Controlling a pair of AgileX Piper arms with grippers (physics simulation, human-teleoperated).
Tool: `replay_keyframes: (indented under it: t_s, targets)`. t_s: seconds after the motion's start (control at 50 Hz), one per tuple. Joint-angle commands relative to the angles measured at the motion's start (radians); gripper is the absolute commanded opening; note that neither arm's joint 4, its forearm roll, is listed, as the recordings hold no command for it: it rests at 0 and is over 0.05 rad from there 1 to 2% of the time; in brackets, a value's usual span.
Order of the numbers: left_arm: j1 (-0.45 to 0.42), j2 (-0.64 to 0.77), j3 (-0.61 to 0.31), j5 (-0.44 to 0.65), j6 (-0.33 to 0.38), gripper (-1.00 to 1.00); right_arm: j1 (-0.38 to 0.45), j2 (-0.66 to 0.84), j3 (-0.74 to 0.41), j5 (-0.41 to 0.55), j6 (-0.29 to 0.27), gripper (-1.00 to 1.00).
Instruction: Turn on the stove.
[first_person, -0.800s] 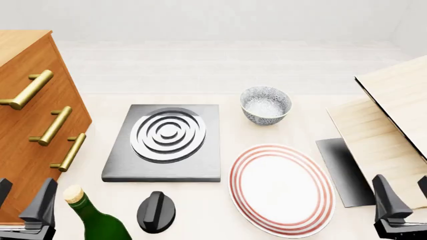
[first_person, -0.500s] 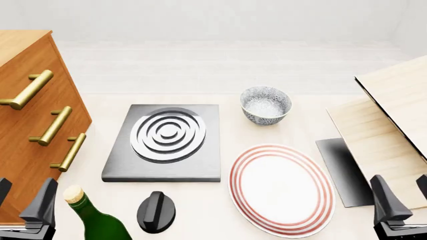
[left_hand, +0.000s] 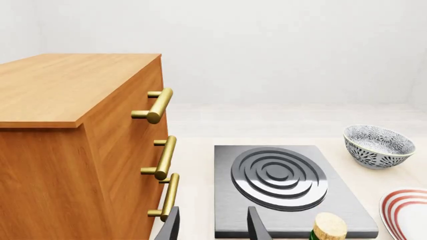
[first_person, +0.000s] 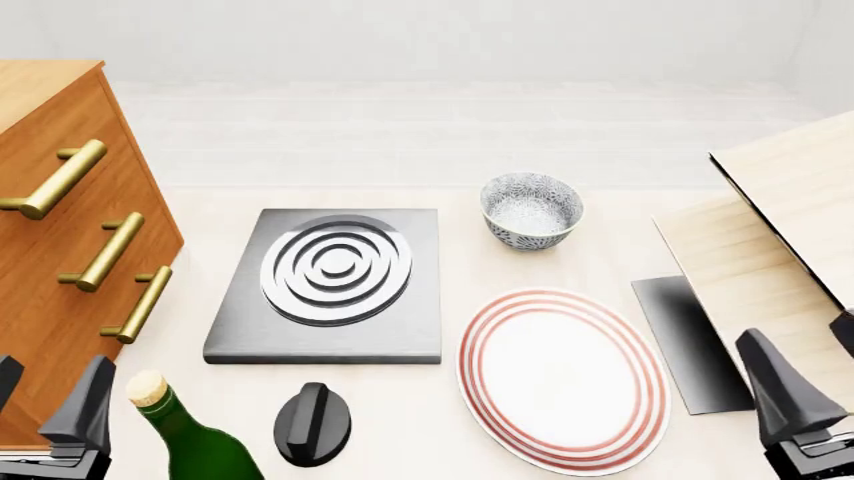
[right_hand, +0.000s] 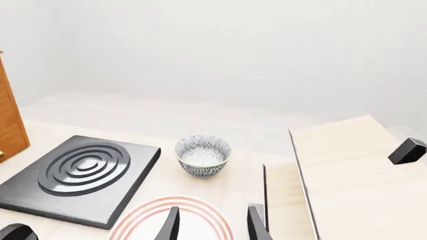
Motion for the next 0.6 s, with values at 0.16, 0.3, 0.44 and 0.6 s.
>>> replay_keyframes:
  t_s: [0.16, 0.3, 0.44, 0.6]
  targets:
    - [0.0, 0.0, 0.0, 0.0, 0.0, 1.0, 0.205, 0.269, -0.085, -0.095, -0.047, 1.0]
    - [0.0, 0.0, 0.0, 0.0, 0.0, 1.0, 0.314, 0.445, -0.113, -0.154, -0.07, 1.0]
    - [0.0, 0.0, 0.0, 0.0, 0.0, 1.0, 0.381, 0.564, -0.136, -0.189, -0.108, 1.0]
    - [0.0, 0.0, 0.0, 0.0, 0.0, 1.0, 0.466, 0.705, -0.192, -0.203, -0.137, 1.0]
